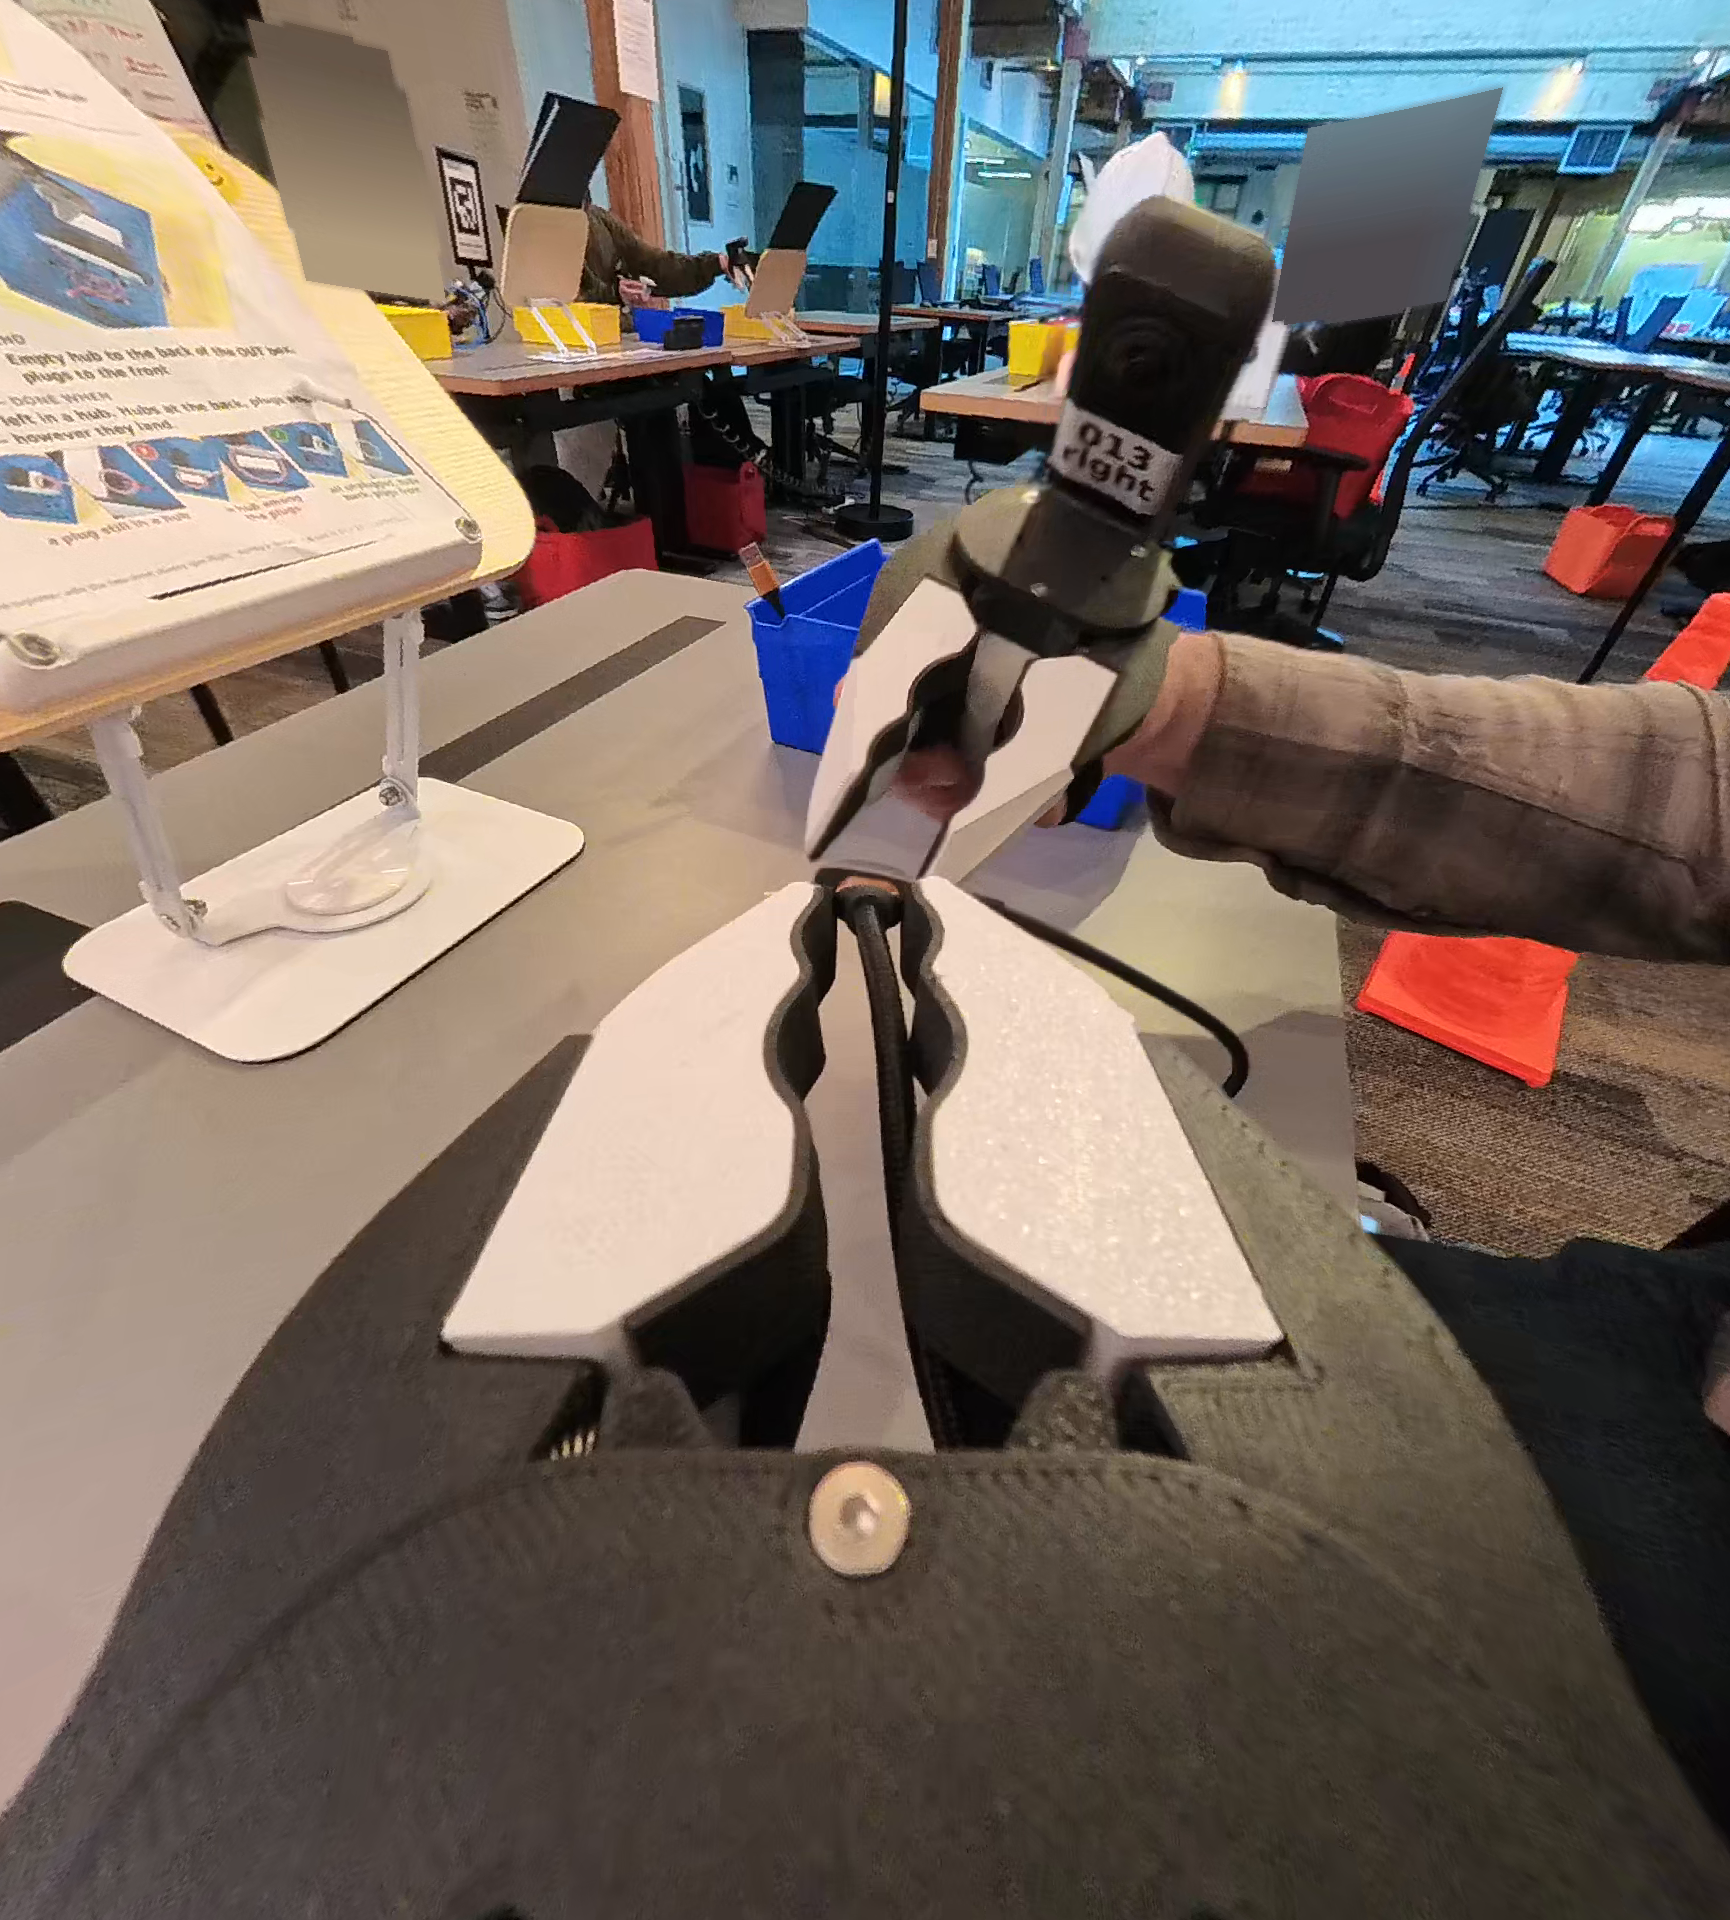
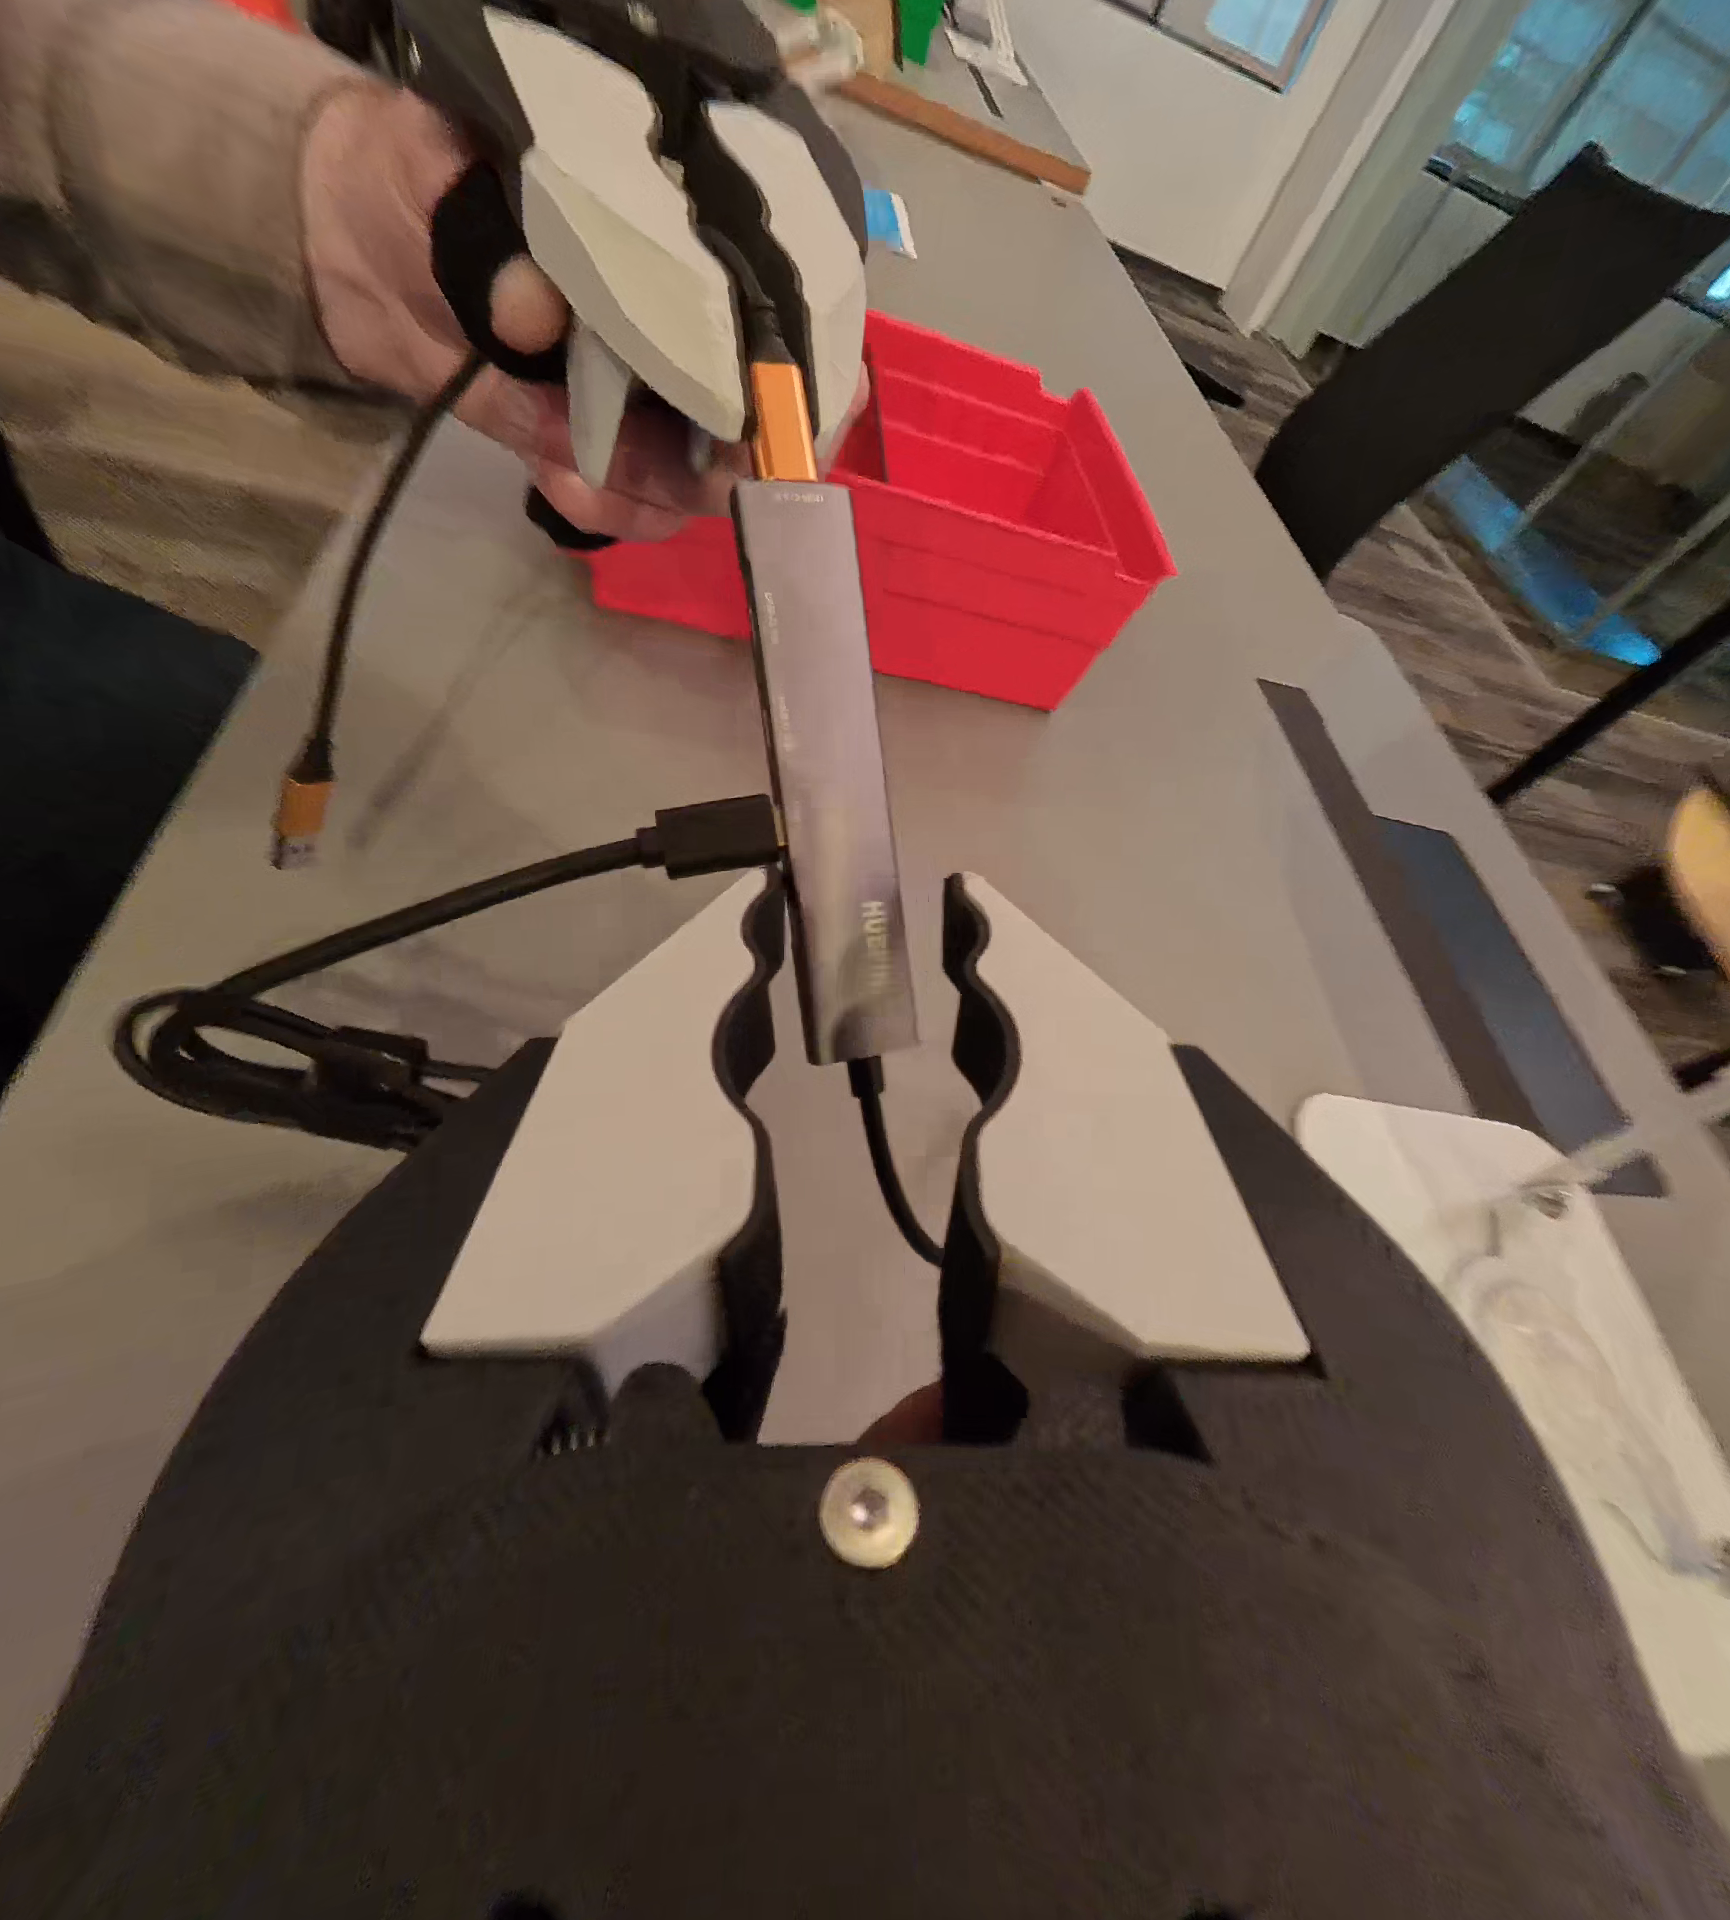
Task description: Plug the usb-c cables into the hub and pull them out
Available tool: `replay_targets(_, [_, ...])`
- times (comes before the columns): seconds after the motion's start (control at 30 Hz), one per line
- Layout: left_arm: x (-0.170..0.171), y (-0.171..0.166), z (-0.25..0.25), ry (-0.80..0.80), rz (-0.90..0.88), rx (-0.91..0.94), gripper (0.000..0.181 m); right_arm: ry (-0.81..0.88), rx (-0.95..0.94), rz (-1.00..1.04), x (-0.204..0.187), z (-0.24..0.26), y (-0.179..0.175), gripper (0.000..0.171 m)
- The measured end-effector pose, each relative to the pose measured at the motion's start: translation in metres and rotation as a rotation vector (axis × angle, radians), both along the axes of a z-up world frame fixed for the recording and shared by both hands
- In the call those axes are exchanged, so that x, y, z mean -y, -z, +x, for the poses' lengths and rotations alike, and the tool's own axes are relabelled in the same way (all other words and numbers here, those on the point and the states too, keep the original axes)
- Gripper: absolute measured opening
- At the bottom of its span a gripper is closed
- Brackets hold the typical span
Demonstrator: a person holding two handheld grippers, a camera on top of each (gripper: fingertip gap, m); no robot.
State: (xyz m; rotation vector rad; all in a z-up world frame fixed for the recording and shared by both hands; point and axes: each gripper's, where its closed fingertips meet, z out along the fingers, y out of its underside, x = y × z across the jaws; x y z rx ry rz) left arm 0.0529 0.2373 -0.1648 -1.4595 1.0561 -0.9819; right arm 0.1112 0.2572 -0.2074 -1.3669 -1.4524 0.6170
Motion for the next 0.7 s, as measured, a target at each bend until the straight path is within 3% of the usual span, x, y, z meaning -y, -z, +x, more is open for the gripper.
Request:
replay_targets(0.3, [0.001, -0.006, 0.007, -0.027, -0.065, 0.072, 0.012, 0.167, 0.280, 0.412, 0.006, 0.001, 0.007, 0.033])
replay_targets(0.5, [0.001, -0.015, 0.008, -0.042, -0.102, 0.120, 0.012, 0.336, 0.325, 0.717, -0.005, -0.002, -0.007, 0.016])
replay_targets(0.7, [-0.007, -0.020, 0.006, -0.076, -0.168, 0.181, 0.012, 0.458, 0.291, 0.721, -0.015, 0.010, -0.031, 0.006])
